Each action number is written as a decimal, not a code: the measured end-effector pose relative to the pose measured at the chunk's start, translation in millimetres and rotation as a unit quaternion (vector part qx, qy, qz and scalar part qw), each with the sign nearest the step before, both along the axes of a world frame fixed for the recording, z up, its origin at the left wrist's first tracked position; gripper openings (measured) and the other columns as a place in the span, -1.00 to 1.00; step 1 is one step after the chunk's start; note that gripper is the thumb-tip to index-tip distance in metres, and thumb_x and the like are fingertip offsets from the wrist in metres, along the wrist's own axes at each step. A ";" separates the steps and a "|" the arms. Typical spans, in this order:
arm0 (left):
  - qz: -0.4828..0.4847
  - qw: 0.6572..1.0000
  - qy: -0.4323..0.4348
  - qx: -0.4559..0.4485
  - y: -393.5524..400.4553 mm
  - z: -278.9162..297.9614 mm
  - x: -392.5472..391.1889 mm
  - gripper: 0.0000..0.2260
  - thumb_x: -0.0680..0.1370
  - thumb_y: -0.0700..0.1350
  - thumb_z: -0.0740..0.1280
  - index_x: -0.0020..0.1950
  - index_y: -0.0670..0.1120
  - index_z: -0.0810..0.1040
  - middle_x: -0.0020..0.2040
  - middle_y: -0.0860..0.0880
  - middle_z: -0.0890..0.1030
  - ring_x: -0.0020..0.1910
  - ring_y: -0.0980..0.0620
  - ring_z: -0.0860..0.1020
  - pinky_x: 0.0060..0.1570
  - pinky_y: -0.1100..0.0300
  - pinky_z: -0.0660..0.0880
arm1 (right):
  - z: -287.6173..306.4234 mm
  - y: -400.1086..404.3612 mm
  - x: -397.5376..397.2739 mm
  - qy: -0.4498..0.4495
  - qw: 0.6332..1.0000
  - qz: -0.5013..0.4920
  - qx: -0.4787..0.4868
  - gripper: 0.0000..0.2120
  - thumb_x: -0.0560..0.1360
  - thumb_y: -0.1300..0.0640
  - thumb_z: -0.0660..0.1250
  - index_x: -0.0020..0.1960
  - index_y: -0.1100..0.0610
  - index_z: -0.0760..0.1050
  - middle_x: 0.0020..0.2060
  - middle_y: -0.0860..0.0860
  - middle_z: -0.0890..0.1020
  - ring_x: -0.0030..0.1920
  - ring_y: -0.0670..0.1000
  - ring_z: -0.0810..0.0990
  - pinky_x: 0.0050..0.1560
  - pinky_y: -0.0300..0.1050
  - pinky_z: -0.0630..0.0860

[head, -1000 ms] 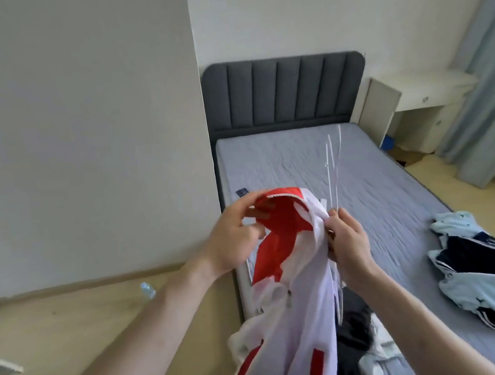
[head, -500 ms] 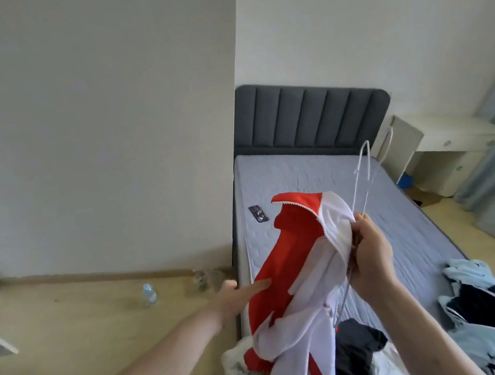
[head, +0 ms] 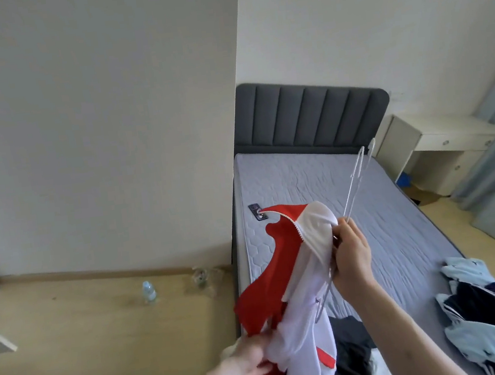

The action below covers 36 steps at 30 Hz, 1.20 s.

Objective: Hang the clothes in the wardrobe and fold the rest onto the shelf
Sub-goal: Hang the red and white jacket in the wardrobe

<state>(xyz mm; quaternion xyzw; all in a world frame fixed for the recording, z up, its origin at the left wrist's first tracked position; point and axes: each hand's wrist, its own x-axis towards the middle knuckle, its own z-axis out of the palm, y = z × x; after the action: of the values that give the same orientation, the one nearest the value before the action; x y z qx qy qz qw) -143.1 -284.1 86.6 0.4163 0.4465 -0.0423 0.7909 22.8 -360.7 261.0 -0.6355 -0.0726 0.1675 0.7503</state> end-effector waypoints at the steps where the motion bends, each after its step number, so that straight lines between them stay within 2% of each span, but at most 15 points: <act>1: 0.028 0.999 -0.011 0.014 11.7 7.7 -0.4 -0.71 0.53 -0.02 0.42 0.26 0.06 0.61 0.00 -0.04 0.73 0.02 -0.05 0.63 -0.13 0.11 0.59 | -1.8 -2.7 2.2 -0.011 1.000 -0.004 -0.016 -0.64 0.56 0.24 0.18 -0.36 -0.01 0.20 -0.42 -0.06 0.24 -0.39 -0.06 0.17 -0.35 -0.08 0.10; 3: 0.098 0.994 -0.028 0.044 47.7 20.2 -2.3 -0.84 0.63 -0.14 0.32 0.16 -0.06 0.67 0.01 -0.13 0.71 -0.07 -0.08 0.63 -0.20 0.09 0.62 | -6.4 -10.6 7.3 -0.029 0.998 -0.008 -0.049 -0.66 0.61 0.26 0.14 -0.31 0.02 0.21 -0.41 -0.04 0.26 -0.39 -0.05 0.19 -0.36 -0.10 0.15; 6: 0.146 0.982 -0.052 0.107 102.8 58.2 -12.3 -0.90 0.47 -0.12 0.39 -0.19 -0.10 0.69 -0.21 -0.10 0.68 -0.21 -0.04 0.60 -0.23 0.17 0.55 | -19.7 -20.7 15.4 -0.030 0.996 -0.007 -0.085 -0.75 0.62 0.28 0.11 -0.22 0.09 0.25 -0.38 0.00 0.28 -0.39 -0.04 0.22 -0.34 -0.10 0.21; 9: 0.109 0.973 -0.073 0.190 135.4 97.8 -17.8 -0.90 0.45 -0.14 0.34 -0.18 -0.10 0.65 -0.21 -0.06 0.63 -0.20 -0.01 0.60 -0.20 0.19 0.53 | -34.0 -26.2 19.2 -0.004 0.993 0.010 -0.114 -0.72 0.60 0.33 0.11 -0.24 0.10 0.22 -0.44 -0.01 0.28 -0.44 -0.04 0.20 -0.44 -0.16 0.19; 12: 0.075 0.969 -0.100 0.212 148.4 133.4 -21.0 -0.87 0.53 -0.24 0.27 -0.13 -0.11 0.60 -0.19 -0.09 0.60 -0.19 -0.04 0.57 -0.18 0.17 0.51 | -41.5 -27.1 19.2 0.006 0.985 0.046 -0.165 -0.68 0.58 0.37 0.13 -0.28 0.08 0.21 -0.48 -0.02 0.28 -0.49 -0.06 0.18 -0.52 -0.22 0.14; 14: 0.048 0.969 -0.116 0.213 149.3 151.1 -24.6 -0.79 0.54 -0.27 0.23 -0.24 -0.11 0.58 -0.23 -0.09 0.59 -0.23 -0.02 0.55 -0.18 0.15 0.49 | -46.1 -27.6 19.5 -0.010 0.974 0.075 -0.214 -0.69 0.57 0.37 0.14 -0.27 0.10 0.23 -0.47 0.00 0.30 -0.49 -0.05 0.20 -0.53 -0.22 0.15; 17: 0.049 0.962 -0.114 0.245 148.0 171.5 -28.1 -0.77 0.48 -0.29 0.23 -0.34 -0.12 0.55 -0.32 -0.05 0.58 -0.37 0.06 0.53 -0.33 0.25 0.44 | -48.1 -29.2 17.8 -0.071 0.951 0.113 -0.280 -0.79 0.57 0.35 0.16 -0.21 0.15 0.29 -0.39 0.05 0.32 -0.41 -0.02 0.24 -0.43 -0.15 0.19; 19: 0.098 0.942 -0.111 0.303 152.3 182.8 -25.9 -0.84 0.40 -0.30 0.27 -0.36 -0.16 0.56 -0.34 -0.09 0.60 -0.36 0.03 0.55 -0.31 0.25 0.44 | -45.8 -30.1 14.7 -0.127 0.937 0.132 -0.298 -0.81 0.56 0.35 0.20 -0.20 0.17 0.33 -0.36 0.04 0.34 -0.37 -0.01 0.27 -0.34 -0.10 0.22; 21: 0.161 0.915 -0.099 0.355 163.7 189.3 -23.0 -0.89 0.33 -0.31 0.32 -0.39 -0.16 0.50 -0.43 -0.07 0.54 -0.42 0.01 0.51 -0.36 0.25 0.42 | -41.0 -32.4 12.6 -0.173 0.927 0.146 -0.299 -0.81 0.56 0.31 0.27 -0.23 0.22 0.39 -0.38 0.02 0.38 -0.37 -0.03 0.29 -0.30 -0.08 0.25; 23: 0.176 0.894 -0.092 0.402 178.5 191.8 -21.5 -0.85 0.22 -0.23 0.36 -0.38 -0.16 0.38 -0.42 -0.05 0.40 -0.41 0.00 0.39 -0.36 0.20 0.34 | -31.9 -35.9 11.5 -0.189 0.923 0.182 -0.280 -0.76 0.62 0.18 0.31 -0.20 0.22 0.54 -0.40 0.01 0.45 -0.39 -0.01 0.31 -0.33 -0.11 0.26; 25: 0.160 0.880 -0.076 0.442 191.3 190.1 -21.7 -0.75 0.16 -0.19 0.36 -0.32 -0.25 0.34 -0.37 -0.07 0.36 -0.37 0.02 0.35 -0.33 0.13 0.32 | -17.5 -40.8 8.5 -0.190 0.919 0.233 -0.255 -0.65 0.68 0.01 0.25 -0.17 0.11 0.65 -0.42 -0.01 0.45 -0.42 0.00 0.29 -0.41 -0.18 0.23; 28: 0.146 0.848 -0.046 0.506 202.4 186.5 -20.8 -0.83 0.23 -0.24 0.34 -0.36 -0.17 0.33 -0.41 0.02 0.31 -0.41 0.04 0.27 -0.41 0.20 0.24 | 5.4 -48.1 1.6 -0.234 0.899 0.276 -0.246 -0.63 0.63 -0.11 0.21 -0.13 0.01 0.72 -0.47 -0.02 0.33 -0.42 0.05 0.20 -0.39 -0.10 0.15; 32: 0.111 0.784 -0.001 0.611 215.9 178.8 -20.4 -0.80 0.29 -0.24 0.33 -0.33 -0.16 0.28 -0.41 0.02 0.28 -0.38 0.03 0.20 -0.41 0.14 0.23 | 28.2 -54.5 -7.6 -0.259 0.884 0.303 -0.245 -0.58 0.58 -0.27 0.20 -0.08 -0.04 0.73 -0.44 0.02 0.24 -0.39 0.18 0.11 -0.33 0.09 0.08; 34: 0.103 0.770 0.014 0.630 217.3 176.2 -19.1 -0.80 0.30 -0.28 0.32 -0.32 -0.19 0.27 -0.43 0.01 0.29 -0.38 0.02 0.18 -0.42 0.14 0.24 | 34.9 -54.7 -14.4 -0.262 0.878 0.314 -0.250 -0.52 0.56 -0.35 0.20 -0.08 -0.05 0.73 -0.43 0.04 0.22 -0.38 0.18 0.12 -0.32 0.08 0.09; 36: 0.097 0.760 0.011 0.643 214.4 177.4 -16.5 -0.81 0.31 -0.29 0.31 -0.31 -0.21 0.27 -0.43 0.00 0.29 -0.38 0.02 0.18 -0.41 0.13 0.23 | 37.3 -52.0 -22.2 -0.272 0.870 0.316 -0.262 -0.58 0.56 -0.29 0.21 -0.11 -0.07 0.73 -0.43 0.05 0.21 -0.40 0.11 0.14 -0.34 0.01 0.12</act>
<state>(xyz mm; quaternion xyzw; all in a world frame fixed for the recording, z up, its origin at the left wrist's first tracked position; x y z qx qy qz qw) -159.6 -69.7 264.1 0.7808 0.4155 0.3270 0.3328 0.6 -412.7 298.3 -0.7721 -0.4243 0.2290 0.4139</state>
